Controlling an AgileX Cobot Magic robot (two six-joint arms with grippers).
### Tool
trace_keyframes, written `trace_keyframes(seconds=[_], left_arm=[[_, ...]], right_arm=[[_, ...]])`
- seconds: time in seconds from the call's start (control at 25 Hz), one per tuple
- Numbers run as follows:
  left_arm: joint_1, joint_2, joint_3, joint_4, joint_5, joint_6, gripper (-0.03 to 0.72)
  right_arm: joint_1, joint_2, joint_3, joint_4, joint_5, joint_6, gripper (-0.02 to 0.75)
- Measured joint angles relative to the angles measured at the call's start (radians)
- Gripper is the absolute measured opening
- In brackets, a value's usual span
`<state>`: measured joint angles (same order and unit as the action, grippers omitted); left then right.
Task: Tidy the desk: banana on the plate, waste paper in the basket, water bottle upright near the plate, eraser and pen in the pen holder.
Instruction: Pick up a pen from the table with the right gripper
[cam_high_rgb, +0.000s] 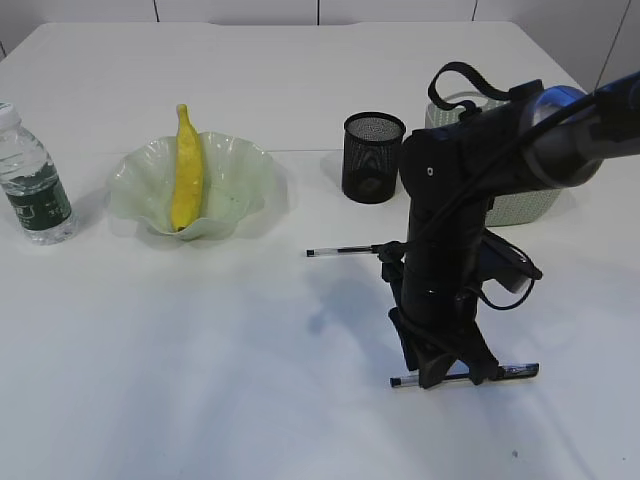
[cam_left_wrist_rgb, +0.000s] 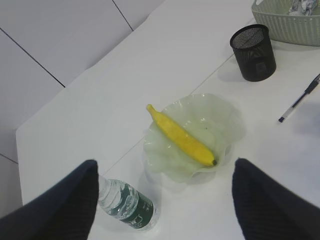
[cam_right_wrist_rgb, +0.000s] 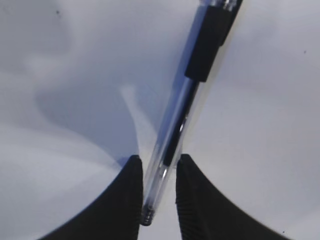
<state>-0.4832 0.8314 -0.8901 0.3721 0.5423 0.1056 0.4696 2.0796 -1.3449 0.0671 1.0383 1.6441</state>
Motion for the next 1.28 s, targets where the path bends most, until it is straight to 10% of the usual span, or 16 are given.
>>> trace_keyframes(seconds=[1.28], left_arm=[[0.000,0.000,0.000,0.002,0.000,0.000,0.593]], right_arm=[[0.000,0.022,-0.002,0.071,-0.038,-0.075,0.176]])
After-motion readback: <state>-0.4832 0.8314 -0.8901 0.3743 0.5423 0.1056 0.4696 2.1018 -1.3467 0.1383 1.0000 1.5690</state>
